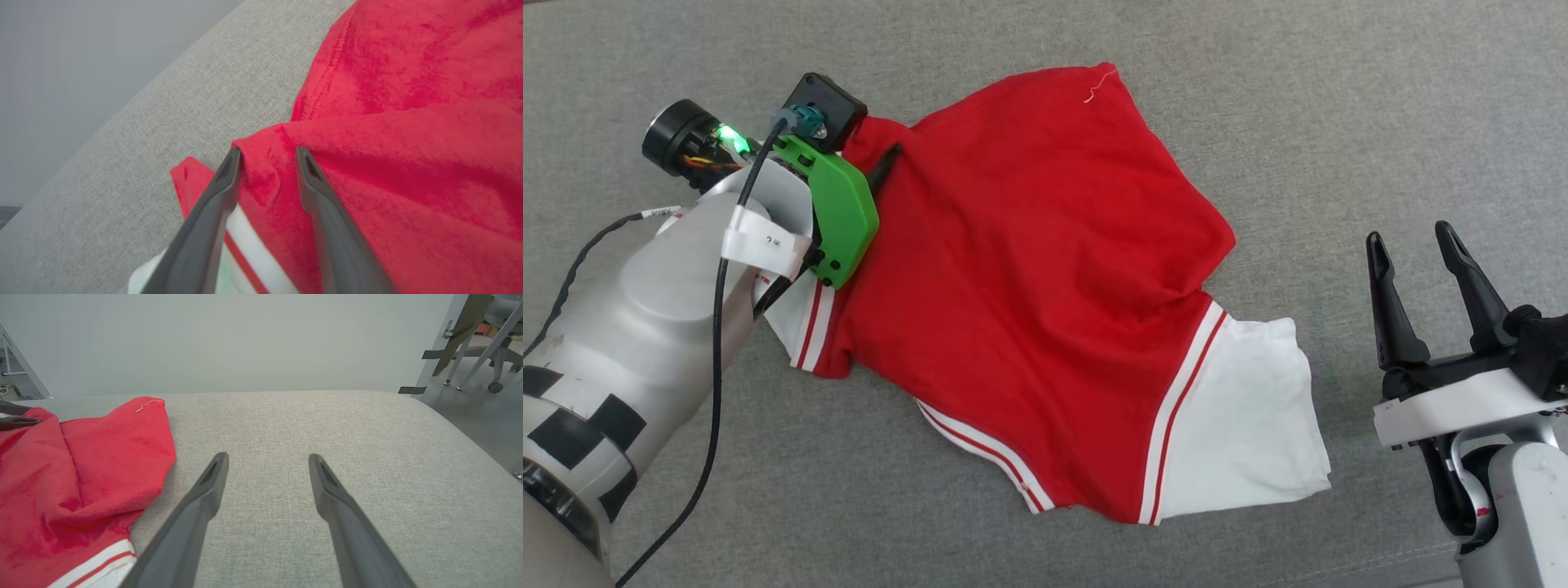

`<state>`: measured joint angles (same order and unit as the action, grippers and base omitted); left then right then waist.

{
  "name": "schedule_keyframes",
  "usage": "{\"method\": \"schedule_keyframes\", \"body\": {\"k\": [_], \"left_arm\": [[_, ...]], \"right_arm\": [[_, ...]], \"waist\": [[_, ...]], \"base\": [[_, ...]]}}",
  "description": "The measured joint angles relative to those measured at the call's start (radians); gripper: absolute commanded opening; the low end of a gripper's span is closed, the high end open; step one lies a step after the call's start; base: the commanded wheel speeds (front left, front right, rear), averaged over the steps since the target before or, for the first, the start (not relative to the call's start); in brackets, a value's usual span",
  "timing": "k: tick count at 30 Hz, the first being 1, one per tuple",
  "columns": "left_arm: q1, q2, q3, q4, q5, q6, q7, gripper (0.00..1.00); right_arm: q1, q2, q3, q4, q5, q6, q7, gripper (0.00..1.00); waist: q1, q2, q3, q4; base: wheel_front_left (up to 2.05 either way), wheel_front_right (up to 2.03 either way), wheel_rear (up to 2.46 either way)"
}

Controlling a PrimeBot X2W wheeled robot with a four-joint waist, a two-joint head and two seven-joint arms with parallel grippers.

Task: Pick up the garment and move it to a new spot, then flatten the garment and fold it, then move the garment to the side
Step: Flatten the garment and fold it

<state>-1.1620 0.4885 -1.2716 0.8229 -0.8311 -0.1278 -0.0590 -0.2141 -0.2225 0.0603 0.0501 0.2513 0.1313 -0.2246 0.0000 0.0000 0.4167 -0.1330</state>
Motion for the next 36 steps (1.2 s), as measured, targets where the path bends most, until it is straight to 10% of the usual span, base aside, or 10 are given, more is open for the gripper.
{"method": "schedule_keyframes", "body": {"k": [7, 21, 36], "left_arm": [[0.022, -0.023, 0.073, -0.003, 0.0, 0.075, -0.187, 1.0], [0.517, 0.142, 0.518, -0.587, 0.246, 0.461, -0.197, 1.0], [0.94, 0.071, 0.783, -0.842, 0.5, 0.586, -0.197, 1.0]], "right_arm": [[0.037, -0.028, -0.009, -0.052, -0.004, 0.0, 0.04, 1.0], [0.091, -0.246, 0.048, -0.258, 0.053, 0.0, 0.373, 1.0], [0.087, -0.491, 0.242, -0.266, 0.315, 0.0, 0.861, 1.0]], "waist": [[0.0, 0.0, -0.077, 0.036], [-0.0001, 0.0, -0.232, 0.134], [-0.0001, 0.0, -0.268, 0.216]], "base": [[0.0, 0.0, 0.0], [0.0, 0.0, 0.0], [0.0, 0.0, 0.0]]}}
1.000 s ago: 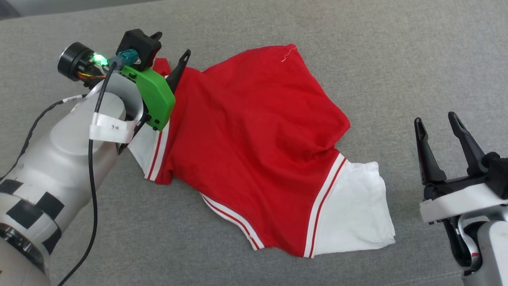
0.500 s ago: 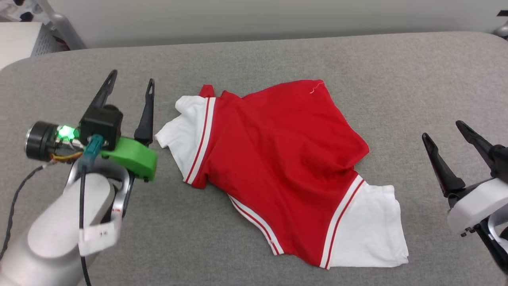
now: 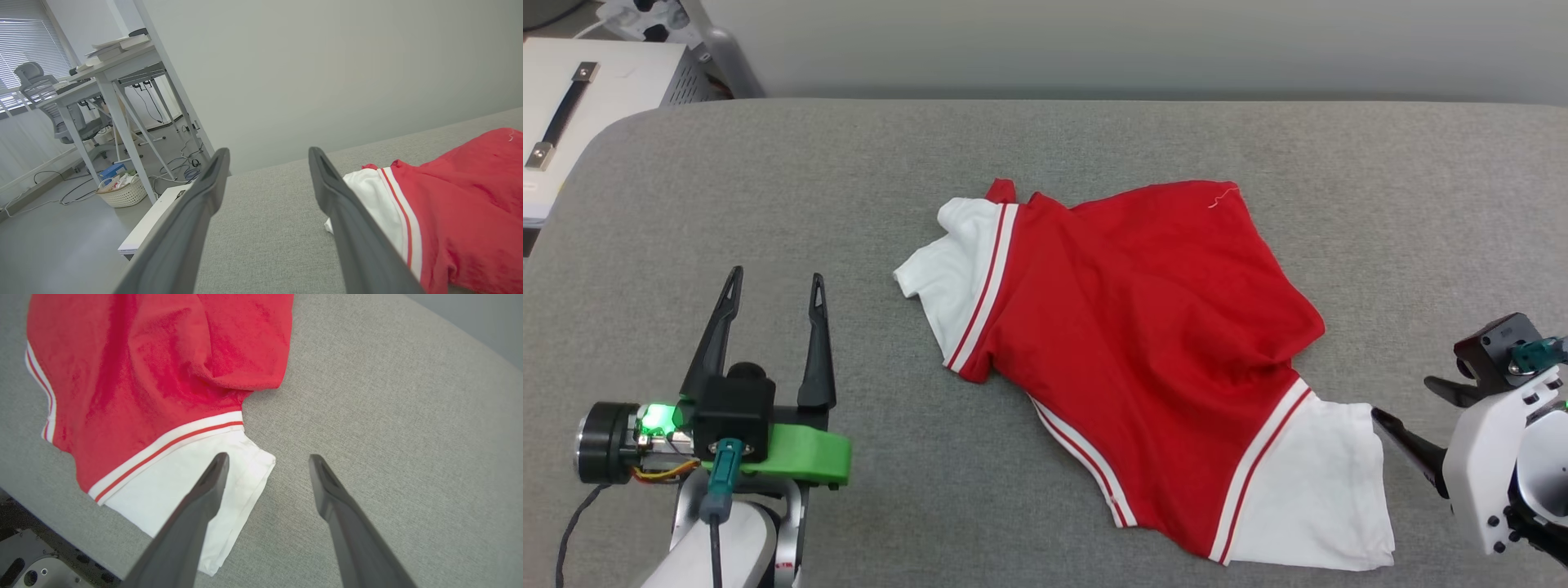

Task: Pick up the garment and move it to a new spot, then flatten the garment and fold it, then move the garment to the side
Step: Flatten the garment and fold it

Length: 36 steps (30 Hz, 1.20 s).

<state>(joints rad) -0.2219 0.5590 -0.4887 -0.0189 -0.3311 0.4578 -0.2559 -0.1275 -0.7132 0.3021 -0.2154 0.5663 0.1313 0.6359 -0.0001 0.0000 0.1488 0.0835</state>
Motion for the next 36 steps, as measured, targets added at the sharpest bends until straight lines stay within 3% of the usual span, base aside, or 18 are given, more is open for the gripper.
{"method": "schedule_keyframes", "body": {"k": [9, 23, 24, 25, 26, 36], "left_arm": [[0.103, -0.126, 0.123, -0.053, 0.069, -0.014, 0.0, 1.0], [0.142, -0.283, 0.221, -0.03, 0.179, -0.129, 0.0, 1.0], [0.142, -0.29, 0.227, -0.028, 0.185, -0.137, 0.0, 1.0], [0.142, -0.296, 0.234, -0.027, 0.192, -0.143, 0.0, 1.0], [0.142, -0.3, 0.239, -0.025, 0.195, -0.147, 0.0, 1.0], [0.144, -0.343, 0.272, -0.009, 0.237, -0.201, 0.0, 1.0]], "right_arm": [[0.002, 0.01, 0.025, 0.098, 0.051, 0.0, 0.051, 1.0], [0.014, 0.023, 0.12, 0.258, 0.072, -0.002, 0.024, 1.0], [0.012, 0.023, 0.128, 0.261, 0.076, -0.002, 0.014, 0.96], [0.008, 0.023, 0.133, 0.264, 0.081, -0.002, 0.002, 0.39], [0.005, 0.022, 0.136, 0.267, 0.086, -0.002, -0.008, 0.0], [-0.044, -0.003, 0.046, 0.334, 0.109, 0.001, -0.079, 0.0]], "waist": [[0.0, 0.0, 0.03, 0.052], [0.0, 0.0, 0.094, 0.104], [0.0, 0.0, 0.096, 0.104], [0.0, 0.0, 0.097, 0.102], [0.0, 0.0, 0.097, 0.1], [0.0, 0.0, 0.08, 0.087]], "base": [[0.0, 0.0, 0.0], [0.0, 0.0, 0.0], [0.0, 0.0, 0.0], [0.0, 0.0, 0.0], [0.0, 0.0, 0.0], [0.0, 0.0, 0.0]]}}
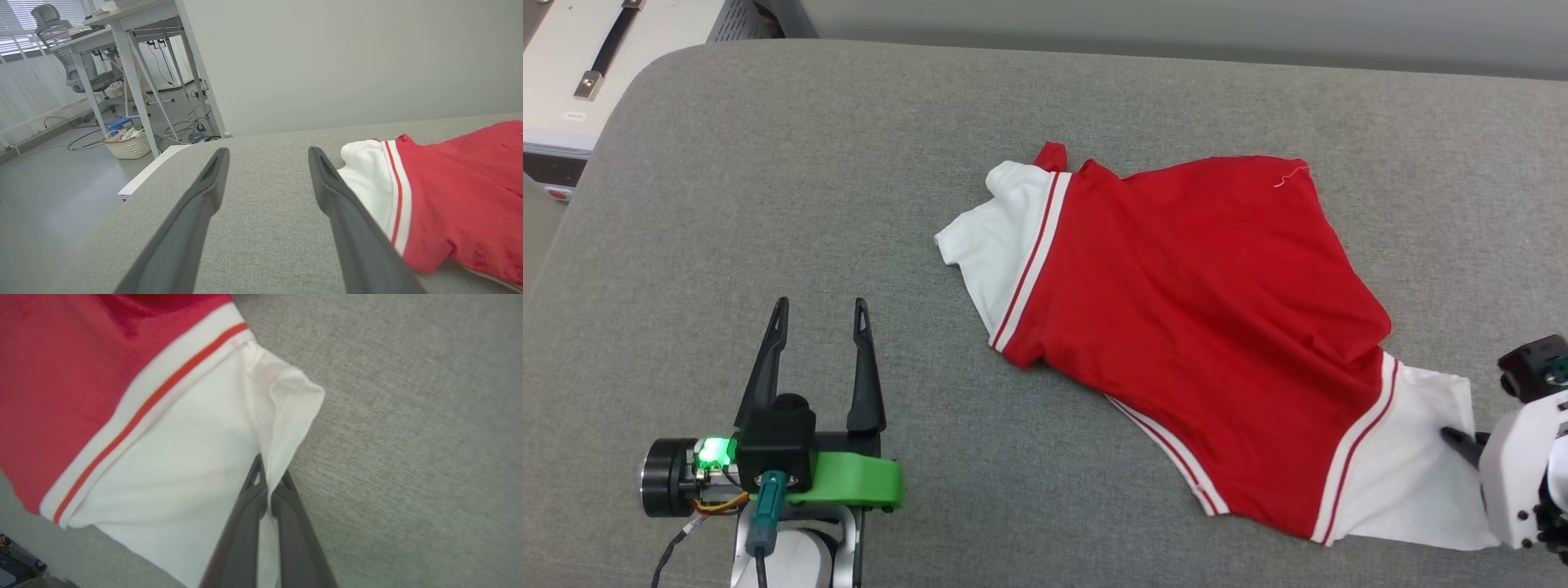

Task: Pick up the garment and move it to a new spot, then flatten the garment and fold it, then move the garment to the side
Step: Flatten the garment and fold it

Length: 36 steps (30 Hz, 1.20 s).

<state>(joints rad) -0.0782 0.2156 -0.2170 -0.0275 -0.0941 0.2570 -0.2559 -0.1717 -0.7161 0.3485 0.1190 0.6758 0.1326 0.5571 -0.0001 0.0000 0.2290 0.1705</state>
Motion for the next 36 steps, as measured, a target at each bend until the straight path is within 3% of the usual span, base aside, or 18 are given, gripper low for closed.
{"method": "schedule_keyframes", "body": {"k": [13, 14, 15, 16, 21, 27, 33, 36], "left_arm": [[-0.002, -0.034, 0.014, 0.033, 0.033, -0.052, 0.0, 1.0], [-0.002, -0.034, 0.017, 0.037, 0.034, -0.052, 0.0, 1.0], [-0.003, -0.034, 0.021, 0.042, 0.037, -0.056, 0.0, 1.0], [-0.004, -0.034, 0.026, 0.046, 0.04, -0.06, 0.0, 1.0], [-0.012, -0.022, 0.04, 0.063, 0.043, -0.095, 0.0, 1.0], [-0.087, 0.025, 0.064, 0.119, 0.011, -0.205, 0.0, 1.0], [-0.235, 0.089, 0.055, 0.244, -0.02, -0.326, 0.002, 1.0], [-0.323, 0.116, 0.03, 0.308, -0.07, -0.366, 0.069, 1.0]], "right_arm": [[-0.09, -0.036, -0.101, 0.24, -0.004, 0.0, -0.03, 0.0], [-0.094, -0.028, -0.102, 0.246, -0.004, 0.0, -0.042, 0.17], [-0.097, -0.017, -0.104, 0.252, -0.004, -0.001, -0.062, 0.73], [-0.098, -0.007, -0.105, 0.253, -0.008, -0.001, -0.087, 1.0], [-0.098, 0.046, -0.154, 0.234, -0.051, -0.001, -0.245, 1.0], [-0.063, 0.118, -0.29, 0.109, -0.195, -0.001, -0.421, 1.0], [0.014, 0.252, -0.415, -0.084, -0.338, -0.001, -0.483, 1.0], [0.054, 0.315, -0.431, -0.159, -0.382, -0.001, -0.482, 1.0]], "waist": [[0.0, 0.0, 0.005, 0.035], [0.0, 0.0, 0.004, 0.035], [0.0, 0.0, 0.001, 0.035], [0.0, 0.0, -0.002, 0.033], [0.0, 0.0, -0.025, 0.014], [0.0, 0.0, -0.049, -0.027], [0.0, 0.0, -0.06, -0.07], [0.0001, 0.0, -0.061, -0.09]], "base": [[0.0, 0.0, 0.0], [0.0, 0.0, 0.0], [0.0, 0.0, 0.0], [0.0, 0.0, 0.0], [0.0, 0.0, 0.0], [0.0, 0.0, 0.0], [0.0, 0.0, 0.0], [0.0, 0.0, 0.0]]}}
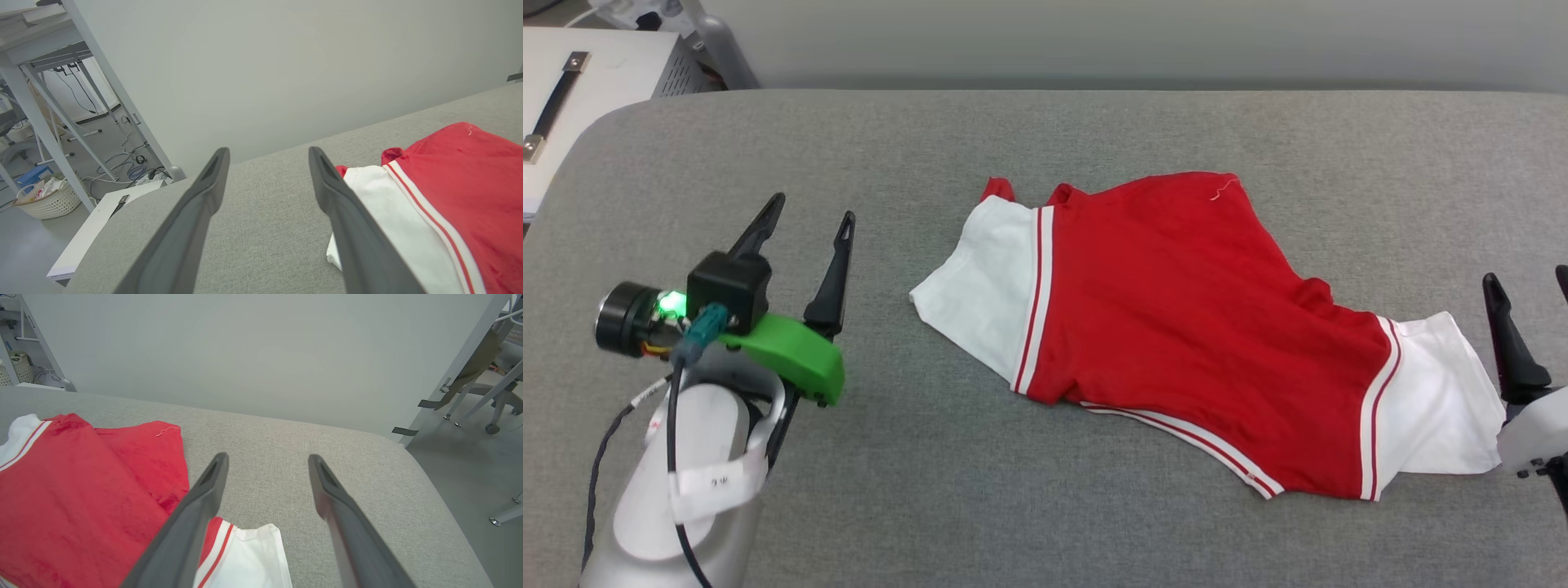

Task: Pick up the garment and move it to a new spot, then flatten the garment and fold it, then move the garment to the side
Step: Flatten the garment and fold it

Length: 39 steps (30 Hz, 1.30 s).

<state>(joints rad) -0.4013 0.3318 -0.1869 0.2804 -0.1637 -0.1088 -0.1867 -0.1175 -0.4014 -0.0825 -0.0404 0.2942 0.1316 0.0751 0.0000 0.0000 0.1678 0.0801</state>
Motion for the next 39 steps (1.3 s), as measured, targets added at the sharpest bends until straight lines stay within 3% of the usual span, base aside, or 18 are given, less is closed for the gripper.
{"method": "schedule_keyframes", "body": {"k": [5, 11, 15, 22, 31, 38, 39], "left_arm": [[-0.122, 0.036, -0.106, 0.052, -0.144, -0.017, 0.23, 1.0], [-0.256, 0.149, -0.34, 0.063, -0.435, -0.019, 0.63, 1.0], [-0.336, 0.213, -0.455, 0.064, -0.524, -0.019, 0.781, 1.0], [-0.432, 0.233, -0.592, 0.137, -0.617, -0.019, 0.906, 1.0], [-0.507, 0.269, -0.712, 0.268, -0.649, -0.019, 0.918, 1.0], [-0.543, 0.323, -0.803, 0.263, -0.741, -0.019, 0.913, 1.0], [-0.545, 0.33, -0.818, 0.259, -0.754, -0.019, 0.908, 0.76]], "right_arm": [[0.044, 0.056, -0.002, -0.08, -0.041, 0.0, 0.018, 1.0], [0.048, 0.076, 0.008, -0.112, -0.056, 0.0, 0.028, 1.0], [0.045, 0.08, 0.018, -0.113, -0.056, 0.0, 0.028, 1.0], [0.006, 0.077, 0.038, -0.107, -0.055, 0.0, 0.027, 1.0], [-0.034, 0.074, 0.066, -0.093, -0.053, 0.0, 0.016, 1.0], [-0.047, 0.073, 0.07, -0.079, -0.053, 0.0, 0.004, 1.0], [-0.047, 0.073, 0.069, -0.077, -0.053, 0.0, 0.004, 1.0]], "waist": [[0.0, 0.0, 0.005, -0.029], [0.0001, 0.0, 0.031, -0.055], [0.0, 0.0, 0.054, -0.07], [0.0001, 0.0, 0.102, -0.097], [0.0001, 0.0, 0.176, -0.136], [-0.0001, 0.0, 0.208, -0.166], [0.0, 0.0, 0.209, -0.167]], "base": [[0.0, 0.0, 0.0], [0.0, 0.0, 0.0], [0.0, 0.0, 0.0], [0.0, 0.0, 0.0], [0.0, 0.0, 0.0], [0.0, 0.0, 0.0], [0.0, 0.0, 0.0]]}}
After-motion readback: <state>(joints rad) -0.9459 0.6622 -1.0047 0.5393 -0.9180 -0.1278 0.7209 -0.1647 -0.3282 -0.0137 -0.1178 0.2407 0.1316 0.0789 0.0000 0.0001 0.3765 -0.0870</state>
